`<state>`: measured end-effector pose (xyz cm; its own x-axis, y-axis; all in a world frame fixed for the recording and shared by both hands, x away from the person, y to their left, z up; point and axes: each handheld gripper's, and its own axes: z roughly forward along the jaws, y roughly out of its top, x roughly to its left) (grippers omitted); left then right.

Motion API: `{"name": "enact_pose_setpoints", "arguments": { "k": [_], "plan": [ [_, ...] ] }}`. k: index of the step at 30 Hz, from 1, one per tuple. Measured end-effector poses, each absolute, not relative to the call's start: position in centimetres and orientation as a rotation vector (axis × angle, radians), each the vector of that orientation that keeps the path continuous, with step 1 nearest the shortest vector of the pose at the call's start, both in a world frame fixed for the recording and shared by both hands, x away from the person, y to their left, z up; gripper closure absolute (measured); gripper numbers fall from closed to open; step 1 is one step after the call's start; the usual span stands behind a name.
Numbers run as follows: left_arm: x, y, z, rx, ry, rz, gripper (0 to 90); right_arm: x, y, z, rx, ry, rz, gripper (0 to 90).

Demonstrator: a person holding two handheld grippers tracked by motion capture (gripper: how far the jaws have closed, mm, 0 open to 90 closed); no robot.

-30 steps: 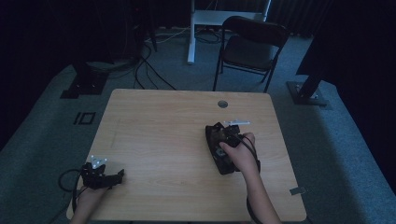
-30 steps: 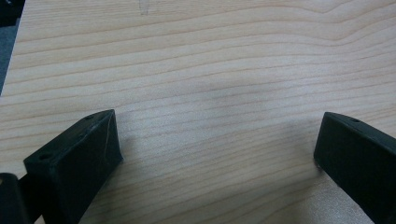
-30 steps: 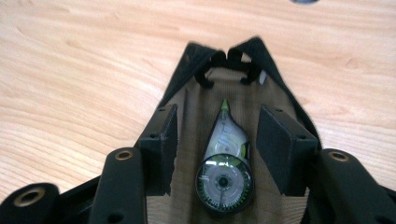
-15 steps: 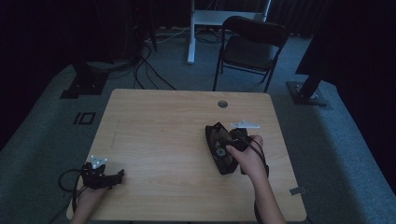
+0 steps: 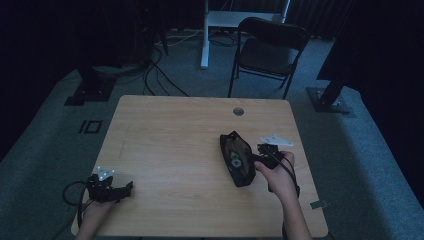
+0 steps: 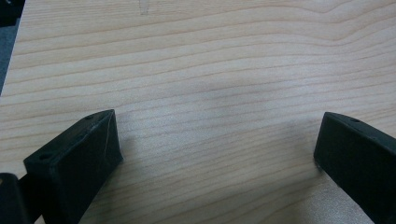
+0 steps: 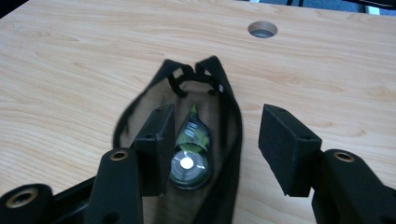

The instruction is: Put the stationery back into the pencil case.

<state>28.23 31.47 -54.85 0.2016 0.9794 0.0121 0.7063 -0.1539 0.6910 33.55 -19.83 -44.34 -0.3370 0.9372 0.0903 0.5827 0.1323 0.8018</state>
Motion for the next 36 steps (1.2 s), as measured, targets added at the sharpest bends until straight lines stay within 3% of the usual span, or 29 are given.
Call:
{"name": "enact_pose_setpoints", "arguments": {
  "k": [36],
  "plan": [
    [28.2, 31.5, -54.9, 1.929, 1.563, 0.642, 0.6, 31.4, -27.0, -52.2, 1.618, 1.852, 0.989, 36.5]
  ]
}}
